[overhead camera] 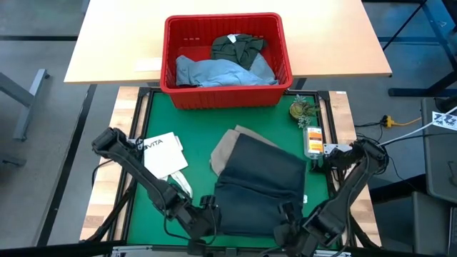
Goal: Fold Laundry from Bin
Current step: Fold the dark blue jeans
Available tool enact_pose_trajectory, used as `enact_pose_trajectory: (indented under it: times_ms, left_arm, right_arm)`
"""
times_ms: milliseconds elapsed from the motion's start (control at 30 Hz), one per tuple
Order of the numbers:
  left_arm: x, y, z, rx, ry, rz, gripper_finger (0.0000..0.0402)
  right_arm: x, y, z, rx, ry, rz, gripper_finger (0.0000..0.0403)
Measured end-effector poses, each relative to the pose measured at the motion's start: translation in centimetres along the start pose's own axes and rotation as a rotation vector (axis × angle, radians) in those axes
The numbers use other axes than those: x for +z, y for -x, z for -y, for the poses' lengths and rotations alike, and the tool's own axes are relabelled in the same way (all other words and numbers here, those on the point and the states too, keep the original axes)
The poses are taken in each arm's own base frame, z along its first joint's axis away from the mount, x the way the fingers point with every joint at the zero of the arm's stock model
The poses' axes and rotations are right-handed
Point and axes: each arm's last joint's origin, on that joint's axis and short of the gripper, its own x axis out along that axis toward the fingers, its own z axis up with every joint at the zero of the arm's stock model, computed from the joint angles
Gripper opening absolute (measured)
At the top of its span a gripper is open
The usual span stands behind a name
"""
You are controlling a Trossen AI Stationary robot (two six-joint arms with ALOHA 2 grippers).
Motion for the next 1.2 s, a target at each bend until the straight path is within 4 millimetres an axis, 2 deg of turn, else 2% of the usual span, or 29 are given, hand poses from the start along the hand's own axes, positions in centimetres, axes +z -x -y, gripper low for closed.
enact_pose_trajectory:
  times_ms: [167,333,433,667,900,1067,1200]
  left_arm:
    - [1.6,2.1,-1.2,0.020,0.003,0.077,0.0012]
    - [3.3,3.2,-3.4,0.054,-0.011,0.127,0.0014]
    - [4.3,3.3,-5.0,0.082,-0.018,0.143,0.0013]
    - [6.1,3.4,-9.1,0.129,-0.007,0.149,0.0010]
    - [6.9,3.6,-12.5,0.144,0.025,0.104,0.0009]
    - [7.6,4.7,-14.8,0.180,0.020,0.112,0.0009]
    - [8.1,5.6,-17.1,0.228,0.030,0.124,0.0009]
  right_arm:
    - [0.4,3.2,0.3,-0.053,0.013,-0.006,0.0037]
    - [-0.2,5.5,1.3,-0.207,0.037,-0.048,0.0037]
    - [-0.5,5.8,2.3,-0.294,0.018,-0.090,0.0037]
    - [0.6,5.7,4.3,-0.291,-0.056,-0.105,0.0037]
    - [1.1,7.7,6.9,-0.273,-0.082,-0.067,0.0037]
    - [0.7,9.8,9.5,-0.274,-0.132,-0.026,0.0037]
    - [-0.7,9.9,12.5,-0.313,-0.208,-0.058,0.0037]
